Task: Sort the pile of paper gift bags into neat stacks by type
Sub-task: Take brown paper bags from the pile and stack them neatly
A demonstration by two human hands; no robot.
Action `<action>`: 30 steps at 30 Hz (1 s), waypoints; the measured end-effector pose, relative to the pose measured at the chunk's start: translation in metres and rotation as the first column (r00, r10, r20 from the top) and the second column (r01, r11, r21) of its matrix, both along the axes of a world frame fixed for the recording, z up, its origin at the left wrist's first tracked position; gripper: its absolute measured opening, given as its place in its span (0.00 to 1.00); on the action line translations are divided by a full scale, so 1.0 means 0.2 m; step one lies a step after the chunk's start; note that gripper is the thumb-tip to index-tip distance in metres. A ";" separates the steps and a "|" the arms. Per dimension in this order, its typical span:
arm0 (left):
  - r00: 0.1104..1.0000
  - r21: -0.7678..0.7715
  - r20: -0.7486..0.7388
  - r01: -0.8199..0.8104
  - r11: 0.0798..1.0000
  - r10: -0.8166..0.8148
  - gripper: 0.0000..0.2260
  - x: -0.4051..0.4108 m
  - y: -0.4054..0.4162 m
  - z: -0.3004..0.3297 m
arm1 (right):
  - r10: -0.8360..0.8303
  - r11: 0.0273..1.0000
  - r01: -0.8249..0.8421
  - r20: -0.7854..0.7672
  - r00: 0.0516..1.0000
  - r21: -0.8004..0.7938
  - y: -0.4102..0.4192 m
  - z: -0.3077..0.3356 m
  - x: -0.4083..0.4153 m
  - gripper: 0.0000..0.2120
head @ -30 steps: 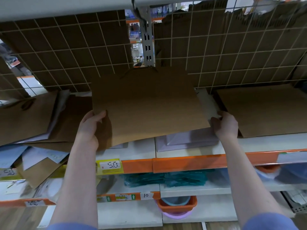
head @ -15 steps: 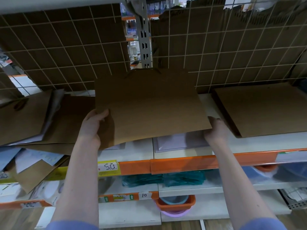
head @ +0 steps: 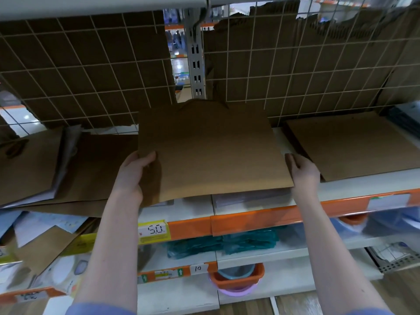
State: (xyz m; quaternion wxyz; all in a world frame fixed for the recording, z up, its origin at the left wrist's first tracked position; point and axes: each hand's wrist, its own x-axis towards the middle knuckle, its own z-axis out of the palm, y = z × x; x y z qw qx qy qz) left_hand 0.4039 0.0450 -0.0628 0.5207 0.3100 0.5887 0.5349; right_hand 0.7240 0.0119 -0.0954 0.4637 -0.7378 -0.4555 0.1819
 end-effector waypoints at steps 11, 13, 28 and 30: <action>0.996 0.025 0.003 0.086 0.996 -0.086 0.16 0.19 -0.01 0.01 | 0.062 0.995 -0.086 -0.366 0.929 -0.051 -0.15 0.12 0.12 0.21; 0.996 0.020 -0.022 0.085 0.996 -0.084 0.16 0.28 -0.01 0.01 | 0.057 0.997 -0.071 -0.301 0.952 -0.036 -0.15 0.13 0.19 0.21; 0.985 0.045 -0.154 0.083 0.996 -0.075 0.16 1.72 0.04 -0.07 | -0.059 0.998 0.060 0.024 0.998 -0.038 0.07 0.06 1.56 0.14; 0.984 0.097 -0.170 0.077 0.992 -0.059 0.16 1.86 0.04 -0.06 | -0.042 0.998 0.043 0.026 0.999 -0.047 0.10 0.05 1.68 0.14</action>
